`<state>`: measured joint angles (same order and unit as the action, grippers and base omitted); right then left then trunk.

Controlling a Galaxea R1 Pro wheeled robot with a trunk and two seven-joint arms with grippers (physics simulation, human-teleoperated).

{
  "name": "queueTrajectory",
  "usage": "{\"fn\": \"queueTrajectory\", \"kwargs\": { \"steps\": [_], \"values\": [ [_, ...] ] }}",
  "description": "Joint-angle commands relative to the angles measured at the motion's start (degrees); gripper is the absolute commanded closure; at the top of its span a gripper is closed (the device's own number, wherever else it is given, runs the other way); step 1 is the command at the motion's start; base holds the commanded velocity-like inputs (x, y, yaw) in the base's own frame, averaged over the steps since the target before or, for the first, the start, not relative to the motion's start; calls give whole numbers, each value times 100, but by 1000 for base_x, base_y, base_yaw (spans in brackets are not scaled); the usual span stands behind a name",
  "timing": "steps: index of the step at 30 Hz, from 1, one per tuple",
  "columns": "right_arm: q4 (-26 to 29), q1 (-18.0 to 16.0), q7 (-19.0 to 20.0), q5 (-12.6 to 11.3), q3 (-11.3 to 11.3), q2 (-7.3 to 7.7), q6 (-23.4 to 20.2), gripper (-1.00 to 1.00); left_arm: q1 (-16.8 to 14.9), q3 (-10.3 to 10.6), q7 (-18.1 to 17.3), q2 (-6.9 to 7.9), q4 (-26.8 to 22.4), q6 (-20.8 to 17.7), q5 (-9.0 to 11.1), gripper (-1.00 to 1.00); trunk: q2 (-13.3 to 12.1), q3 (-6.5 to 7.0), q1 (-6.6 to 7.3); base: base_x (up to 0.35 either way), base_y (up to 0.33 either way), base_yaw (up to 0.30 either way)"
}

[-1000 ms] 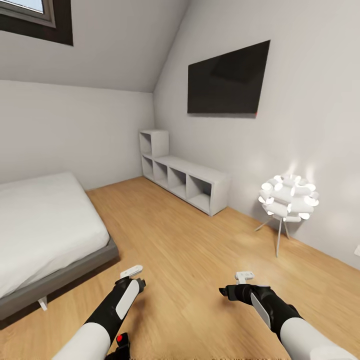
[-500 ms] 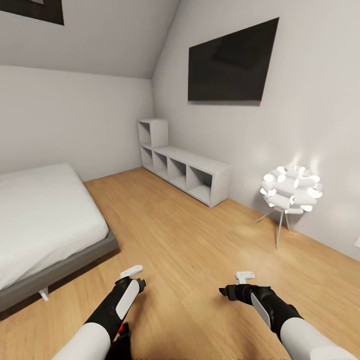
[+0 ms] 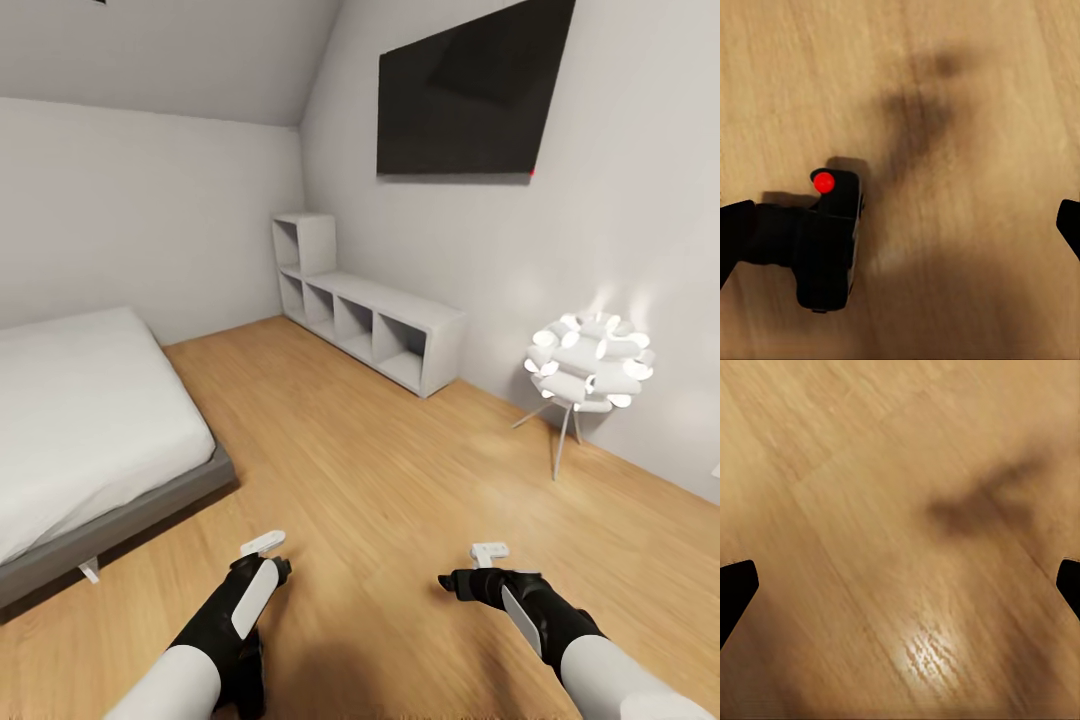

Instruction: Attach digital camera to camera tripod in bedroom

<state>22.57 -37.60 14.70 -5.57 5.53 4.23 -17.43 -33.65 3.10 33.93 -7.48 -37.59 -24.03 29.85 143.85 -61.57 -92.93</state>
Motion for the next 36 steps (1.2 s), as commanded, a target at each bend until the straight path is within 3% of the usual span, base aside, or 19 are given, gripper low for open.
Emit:
{"fn": "queueTrajectory", "kwargs": {
  "steps": [1, 29, 36],
  "values": [
    [11, -1, -9, -58, 44, 8, -32, -100, -3, 24, 50, 6, -7, -14, 47, -100, 4, -28, -1, 0, 0, 0],
    [13, -1, -11, -54, 44, 8, -33, -100, -3, 16, 56, 103, -3, -14, 56, -100, 41, -649, -73, 0, 0, 0],
    [19, -1, -11, -58, 36, 8, -32, -100, -4, 22, 322, 114, -3, -15, 70, -100, 51, -804, -91, 0, 0, 0]
  ]
}}
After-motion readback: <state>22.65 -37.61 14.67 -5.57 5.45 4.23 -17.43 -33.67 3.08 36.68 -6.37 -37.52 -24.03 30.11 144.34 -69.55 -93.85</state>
